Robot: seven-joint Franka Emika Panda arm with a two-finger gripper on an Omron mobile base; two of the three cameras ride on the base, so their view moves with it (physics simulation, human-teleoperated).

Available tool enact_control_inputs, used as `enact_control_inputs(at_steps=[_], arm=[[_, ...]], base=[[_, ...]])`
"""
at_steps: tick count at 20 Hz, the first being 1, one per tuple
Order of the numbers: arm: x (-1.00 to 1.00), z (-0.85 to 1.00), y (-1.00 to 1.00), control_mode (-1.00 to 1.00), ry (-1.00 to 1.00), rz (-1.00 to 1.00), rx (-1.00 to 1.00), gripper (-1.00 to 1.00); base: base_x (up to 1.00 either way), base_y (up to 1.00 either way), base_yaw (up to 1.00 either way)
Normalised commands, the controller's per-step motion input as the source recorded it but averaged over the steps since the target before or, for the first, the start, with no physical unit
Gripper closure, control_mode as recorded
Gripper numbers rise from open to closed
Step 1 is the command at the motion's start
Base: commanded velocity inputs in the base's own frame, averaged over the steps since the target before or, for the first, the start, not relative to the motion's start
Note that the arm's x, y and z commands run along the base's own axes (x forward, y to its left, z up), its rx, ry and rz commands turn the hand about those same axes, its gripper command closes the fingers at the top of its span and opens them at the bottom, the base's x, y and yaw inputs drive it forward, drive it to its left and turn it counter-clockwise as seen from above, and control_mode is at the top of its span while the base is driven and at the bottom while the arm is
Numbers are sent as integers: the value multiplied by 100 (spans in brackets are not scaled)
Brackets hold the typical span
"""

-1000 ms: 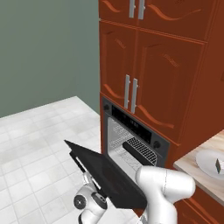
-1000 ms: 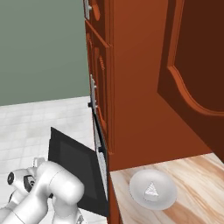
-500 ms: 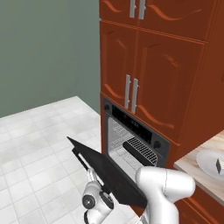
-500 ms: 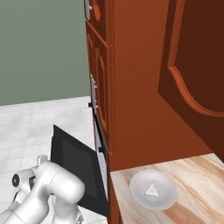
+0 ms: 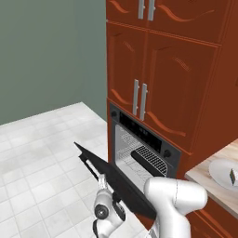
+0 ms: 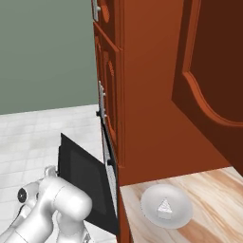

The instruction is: Take the baked cake out of the oven and place it on the plate for cooling. Then close the oven door.

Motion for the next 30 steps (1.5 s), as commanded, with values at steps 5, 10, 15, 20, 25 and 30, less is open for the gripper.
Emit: enact_control_inputs(at_steps=[5, 10, 15, 20, 25, 30], arm=[[13, 9, -68, -100, -1, 0, 15, -100], [15, 9, -70, -100, 0, 0, 17, -100], [18, 11, -70, -100, 0, 0, 16, -100], [19, 11, -69, -100, 0, 0, 15, -100], [20, 9, -68, -100, 0, 0, 15, -100], [25, 5, -66, -100, 0, 0, 14, -100]], base=[[0, 0, 0], [0, 0, 0], [0, 0, 0], [0, 0, 0], [0, 0, 0], [0, 0, 0]])
